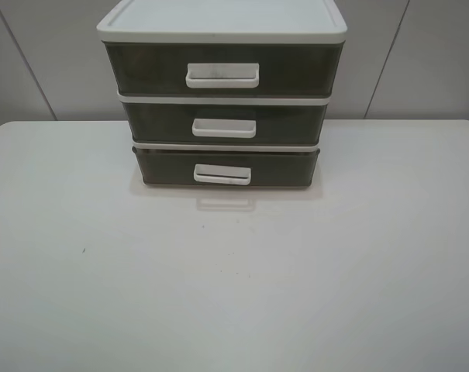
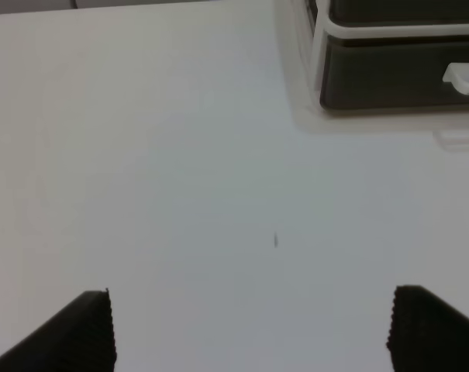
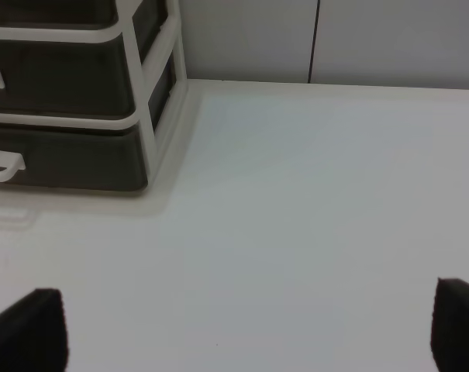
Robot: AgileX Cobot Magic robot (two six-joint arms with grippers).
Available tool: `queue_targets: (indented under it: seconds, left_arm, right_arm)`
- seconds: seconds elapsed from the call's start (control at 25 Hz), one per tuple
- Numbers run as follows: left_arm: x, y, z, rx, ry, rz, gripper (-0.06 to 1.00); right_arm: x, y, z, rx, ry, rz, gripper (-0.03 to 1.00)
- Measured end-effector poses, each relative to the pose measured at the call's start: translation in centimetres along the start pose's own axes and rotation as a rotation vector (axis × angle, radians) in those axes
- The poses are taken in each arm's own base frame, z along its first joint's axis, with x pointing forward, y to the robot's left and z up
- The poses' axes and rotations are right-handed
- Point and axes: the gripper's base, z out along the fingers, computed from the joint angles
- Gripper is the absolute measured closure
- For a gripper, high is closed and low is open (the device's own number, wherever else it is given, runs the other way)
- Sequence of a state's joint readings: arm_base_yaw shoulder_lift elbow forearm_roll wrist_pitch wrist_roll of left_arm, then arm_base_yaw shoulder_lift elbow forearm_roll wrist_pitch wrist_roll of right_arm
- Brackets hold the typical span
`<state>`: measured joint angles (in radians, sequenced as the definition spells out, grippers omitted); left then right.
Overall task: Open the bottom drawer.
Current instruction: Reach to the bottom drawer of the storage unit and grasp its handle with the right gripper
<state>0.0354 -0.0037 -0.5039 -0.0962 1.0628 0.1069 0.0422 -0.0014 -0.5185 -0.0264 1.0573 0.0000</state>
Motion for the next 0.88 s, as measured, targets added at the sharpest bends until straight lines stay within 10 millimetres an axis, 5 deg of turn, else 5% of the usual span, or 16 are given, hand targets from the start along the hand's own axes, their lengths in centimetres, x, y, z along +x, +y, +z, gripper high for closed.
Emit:
queue_targets:
  seconds: [0.64,0.88]
  left_arm:
    - [0.0,0.0,0.0,0.000,0.000,0.000,0.23]
    - [0.0,0.0,0.0,0.000,0.000,0.000,0.23]
  right_arm:
    - [-0.2,0.0,0.4,-0.016,0.024,-0.008,0.15]
    - [-2.9,0.0,2.2,-0.104,0.156,-0.120,0.15]
